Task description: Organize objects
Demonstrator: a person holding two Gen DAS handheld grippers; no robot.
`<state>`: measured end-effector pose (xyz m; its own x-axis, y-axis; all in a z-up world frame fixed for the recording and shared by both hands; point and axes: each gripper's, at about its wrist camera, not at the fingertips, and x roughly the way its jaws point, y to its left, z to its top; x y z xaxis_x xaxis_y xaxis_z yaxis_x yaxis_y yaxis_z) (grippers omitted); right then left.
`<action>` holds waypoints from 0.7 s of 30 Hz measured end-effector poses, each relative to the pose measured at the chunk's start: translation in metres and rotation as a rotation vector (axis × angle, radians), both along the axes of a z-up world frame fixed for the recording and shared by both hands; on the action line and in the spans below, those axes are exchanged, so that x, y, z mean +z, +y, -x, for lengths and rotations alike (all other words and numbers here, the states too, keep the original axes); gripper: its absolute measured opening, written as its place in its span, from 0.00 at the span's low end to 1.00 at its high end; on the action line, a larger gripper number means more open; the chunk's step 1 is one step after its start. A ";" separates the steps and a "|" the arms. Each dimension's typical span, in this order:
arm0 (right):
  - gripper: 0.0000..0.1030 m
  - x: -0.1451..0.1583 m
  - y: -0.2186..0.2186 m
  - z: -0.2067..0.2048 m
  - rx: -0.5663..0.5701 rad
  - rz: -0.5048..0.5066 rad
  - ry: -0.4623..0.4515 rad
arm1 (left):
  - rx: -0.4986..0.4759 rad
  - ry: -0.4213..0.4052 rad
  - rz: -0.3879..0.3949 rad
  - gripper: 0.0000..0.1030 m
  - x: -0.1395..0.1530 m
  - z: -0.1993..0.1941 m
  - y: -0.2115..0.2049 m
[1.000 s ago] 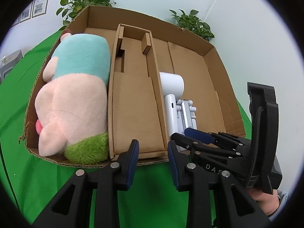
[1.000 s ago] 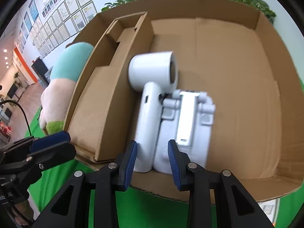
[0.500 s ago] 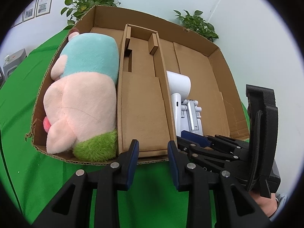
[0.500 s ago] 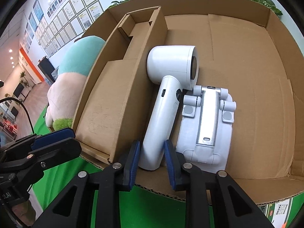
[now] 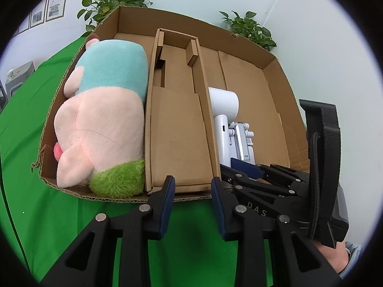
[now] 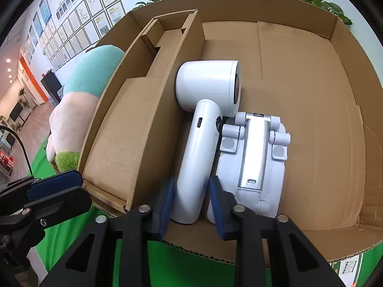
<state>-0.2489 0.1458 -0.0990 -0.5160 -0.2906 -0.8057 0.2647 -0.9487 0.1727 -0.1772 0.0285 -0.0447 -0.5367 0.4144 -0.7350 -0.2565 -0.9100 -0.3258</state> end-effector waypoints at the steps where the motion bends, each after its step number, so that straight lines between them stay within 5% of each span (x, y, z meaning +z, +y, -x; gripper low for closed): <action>1: 0.25 0.000 0.001 -0.001 -0.001 0.000 -0.001 | 0.001 0.001 0.002 0.29 0.000 0.000 0.000; 8: 0.26 0.003 0.006 -0.004 -0.010 0.039 -0.017 | -0.003 0.012 0.011 0.29 0.001 0.002 0.002; 10: 0.35 0.011 0.015 -0.006 -0.016 0.076 -0.005 | -0.004 0.014 0.019 0.29 0.000 0.003 0.003; 12: 0.62 0.023 0.028 -0.016 -0.032 0.106 0.040 | -0.008 0.018 0.025 0.29 -0.001 0.003 0.004; 13: 0.65 0.029 0.037 -0.021 -0.047 0.114 0.069 | -0.010 0.022 0.030 0.29 -0.001 0.003 0.005; 18: 0.65 0.025 0.084 -0.014 -0.142 0.106 0.034 | 0.017 0.019 0.042 0.29 -0.003 0.008 0.003; 21: 0.56 0.013 0.094 0.003 -0.127 0.109 -0.012 | 0.026 0.017 0.047 0.29 -0.003 0.008 0.002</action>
